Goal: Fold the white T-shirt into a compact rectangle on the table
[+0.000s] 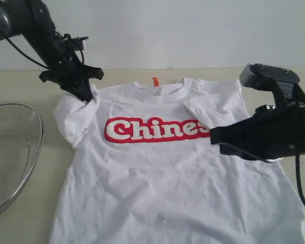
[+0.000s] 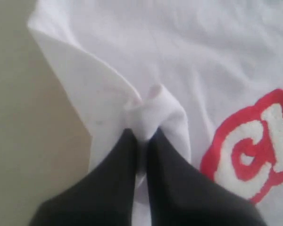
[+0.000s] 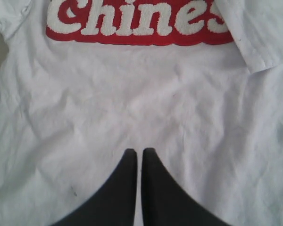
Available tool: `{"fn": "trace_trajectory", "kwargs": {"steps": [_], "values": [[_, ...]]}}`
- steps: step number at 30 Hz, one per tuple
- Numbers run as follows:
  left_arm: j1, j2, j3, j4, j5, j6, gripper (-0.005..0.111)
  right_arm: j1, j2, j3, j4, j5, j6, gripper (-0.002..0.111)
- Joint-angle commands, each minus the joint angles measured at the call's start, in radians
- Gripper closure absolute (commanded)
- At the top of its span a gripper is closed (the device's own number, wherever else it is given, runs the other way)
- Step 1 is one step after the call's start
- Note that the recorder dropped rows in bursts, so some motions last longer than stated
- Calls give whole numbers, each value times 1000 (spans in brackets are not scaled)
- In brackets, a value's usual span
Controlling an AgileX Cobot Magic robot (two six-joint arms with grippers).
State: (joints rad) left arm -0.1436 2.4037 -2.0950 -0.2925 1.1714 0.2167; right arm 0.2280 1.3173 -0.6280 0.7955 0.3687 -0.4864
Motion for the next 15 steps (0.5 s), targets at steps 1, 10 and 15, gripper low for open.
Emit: {"fn": "trace_trajectory", "kwargs": {"steps": [1,10,15], "values": [[-43,-14,-29,-21,-18,-3,102,2,-8,3,1,-5,-7,108],[-85,-12,-43,-79,-26,-20,90,2,-8,3,3,-3,-12,108],[-90,-12,-43,-84,-31,-36,50,2,-8,3,5,1,-14,108]]}}
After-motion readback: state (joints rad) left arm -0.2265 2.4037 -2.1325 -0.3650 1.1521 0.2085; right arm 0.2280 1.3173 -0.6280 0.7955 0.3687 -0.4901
